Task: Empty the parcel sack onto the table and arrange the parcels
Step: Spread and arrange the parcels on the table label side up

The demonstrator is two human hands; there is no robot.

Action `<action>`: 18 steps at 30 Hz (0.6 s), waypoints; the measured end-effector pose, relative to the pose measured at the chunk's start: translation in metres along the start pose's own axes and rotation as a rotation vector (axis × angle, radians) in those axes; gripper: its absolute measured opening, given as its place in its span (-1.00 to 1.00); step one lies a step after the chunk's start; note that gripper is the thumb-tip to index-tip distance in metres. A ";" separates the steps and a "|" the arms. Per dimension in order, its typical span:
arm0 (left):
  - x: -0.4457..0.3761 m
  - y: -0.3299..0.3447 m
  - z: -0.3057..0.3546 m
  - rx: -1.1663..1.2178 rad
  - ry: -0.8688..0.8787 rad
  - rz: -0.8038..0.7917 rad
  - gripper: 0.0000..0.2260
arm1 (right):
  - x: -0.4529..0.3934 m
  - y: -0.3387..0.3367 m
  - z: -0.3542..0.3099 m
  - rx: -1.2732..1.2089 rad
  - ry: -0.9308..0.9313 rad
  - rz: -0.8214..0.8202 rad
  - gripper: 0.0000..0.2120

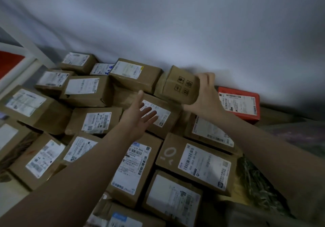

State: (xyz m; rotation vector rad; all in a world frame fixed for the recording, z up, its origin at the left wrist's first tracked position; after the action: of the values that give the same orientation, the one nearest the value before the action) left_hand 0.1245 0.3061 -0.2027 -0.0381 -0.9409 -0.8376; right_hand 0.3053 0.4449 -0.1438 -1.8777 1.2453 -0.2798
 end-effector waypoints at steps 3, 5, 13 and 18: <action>0.013 0.024 0.001 -0.019 -0.064 -0.125 -0.29 | 0.033 -0.018 -0.021 0.086 -0.234 0.030 -0.16; 0.025 0.038 0.001 -0.138 -0.063 -0.203 -0.31 | 0.051 -0.029 -0.040 0.154 -0.446 0.060 -0.24; 0.060 0.038 0.015 -0.117 0.122 -0.292 -0.69 | 0.075 -0.048 -0.035 -0.033 -0.021 0.062 -0.24; 0.081 0.036 0.020 -0.048 0.165 -0.351 -0.76 | 0.095 -0.018 -0.035 -1.087 0.618 -0.081 -0.43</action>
State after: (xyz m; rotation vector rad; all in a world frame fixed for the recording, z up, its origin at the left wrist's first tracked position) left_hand 0.1586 0.2891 -0.1203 0.1573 -0.7821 -1.1695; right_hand 0.3421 0.3492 -0.1330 -2.8964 1.9823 -0.2520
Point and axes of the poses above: each hand's wrist, its own x-axis away from the middle knuckle, its own y-axis out of the palm, z = x × y, the point moved 8 cm from there along -x, towards the middle knuckle, and after that the axes turned 1 degree about -y, right-handed, at the moved point
